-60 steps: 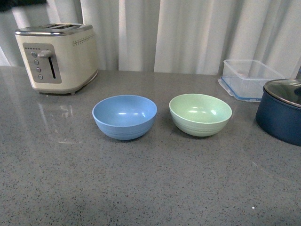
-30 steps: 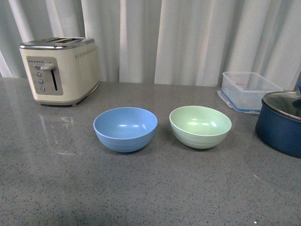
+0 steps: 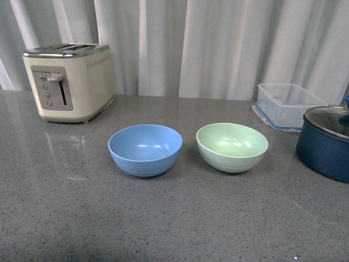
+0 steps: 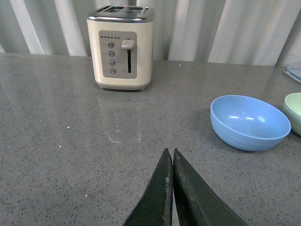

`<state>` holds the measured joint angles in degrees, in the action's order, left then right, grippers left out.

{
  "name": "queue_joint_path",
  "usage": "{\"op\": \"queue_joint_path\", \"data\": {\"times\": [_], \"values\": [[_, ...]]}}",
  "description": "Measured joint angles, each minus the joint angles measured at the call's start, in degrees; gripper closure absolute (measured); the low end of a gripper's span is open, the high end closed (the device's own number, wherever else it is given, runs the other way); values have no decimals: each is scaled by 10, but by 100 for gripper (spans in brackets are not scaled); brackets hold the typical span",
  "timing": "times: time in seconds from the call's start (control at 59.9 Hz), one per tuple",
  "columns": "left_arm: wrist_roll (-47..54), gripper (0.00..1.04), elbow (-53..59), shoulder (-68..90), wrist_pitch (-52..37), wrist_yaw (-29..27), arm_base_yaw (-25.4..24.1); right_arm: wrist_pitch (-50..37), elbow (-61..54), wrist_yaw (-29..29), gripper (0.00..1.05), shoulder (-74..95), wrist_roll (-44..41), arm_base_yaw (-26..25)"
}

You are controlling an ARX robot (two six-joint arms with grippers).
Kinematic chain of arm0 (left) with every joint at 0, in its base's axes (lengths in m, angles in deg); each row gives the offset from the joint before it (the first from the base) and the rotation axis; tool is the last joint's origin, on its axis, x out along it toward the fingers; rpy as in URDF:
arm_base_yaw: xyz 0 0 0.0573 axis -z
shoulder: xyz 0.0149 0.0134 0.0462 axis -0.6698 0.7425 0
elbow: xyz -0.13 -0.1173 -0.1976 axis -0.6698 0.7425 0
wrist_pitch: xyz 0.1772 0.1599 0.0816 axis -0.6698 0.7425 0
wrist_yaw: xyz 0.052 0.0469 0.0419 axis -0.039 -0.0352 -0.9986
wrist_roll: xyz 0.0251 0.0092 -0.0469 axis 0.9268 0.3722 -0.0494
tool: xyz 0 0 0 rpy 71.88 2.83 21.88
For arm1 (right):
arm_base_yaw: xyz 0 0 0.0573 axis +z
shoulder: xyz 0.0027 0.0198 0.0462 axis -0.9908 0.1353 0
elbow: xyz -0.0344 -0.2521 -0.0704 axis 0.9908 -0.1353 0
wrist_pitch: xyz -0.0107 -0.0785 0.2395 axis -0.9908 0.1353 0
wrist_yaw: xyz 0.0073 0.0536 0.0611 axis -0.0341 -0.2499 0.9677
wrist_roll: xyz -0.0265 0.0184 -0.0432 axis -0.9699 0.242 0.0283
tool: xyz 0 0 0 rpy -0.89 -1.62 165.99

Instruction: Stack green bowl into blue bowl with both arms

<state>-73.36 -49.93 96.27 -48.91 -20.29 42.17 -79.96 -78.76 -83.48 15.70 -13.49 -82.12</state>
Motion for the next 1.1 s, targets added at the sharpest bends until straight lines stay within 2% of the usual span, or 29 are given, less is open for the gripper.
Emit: {"op": "queue_joint_path", "data": {"times": [0.317, 0.418, 0.752, 1.102], "values": [[0, 101, 38, -107, 70, 0, 0, 0, 0, 0, 10, 0, 0, 0], [0, 101, 53, -120, 56, 0, 0, 0, 0, 0, 10, 0, 0, 0], [0, 101, 54, -238, 168, 0, 0, 0, 0, 0, 10, 0, 0, 0], [0, 101, 54, -322, 249, 0, 0, 0, 0, 0, 10, 0, 0, 0]]}}
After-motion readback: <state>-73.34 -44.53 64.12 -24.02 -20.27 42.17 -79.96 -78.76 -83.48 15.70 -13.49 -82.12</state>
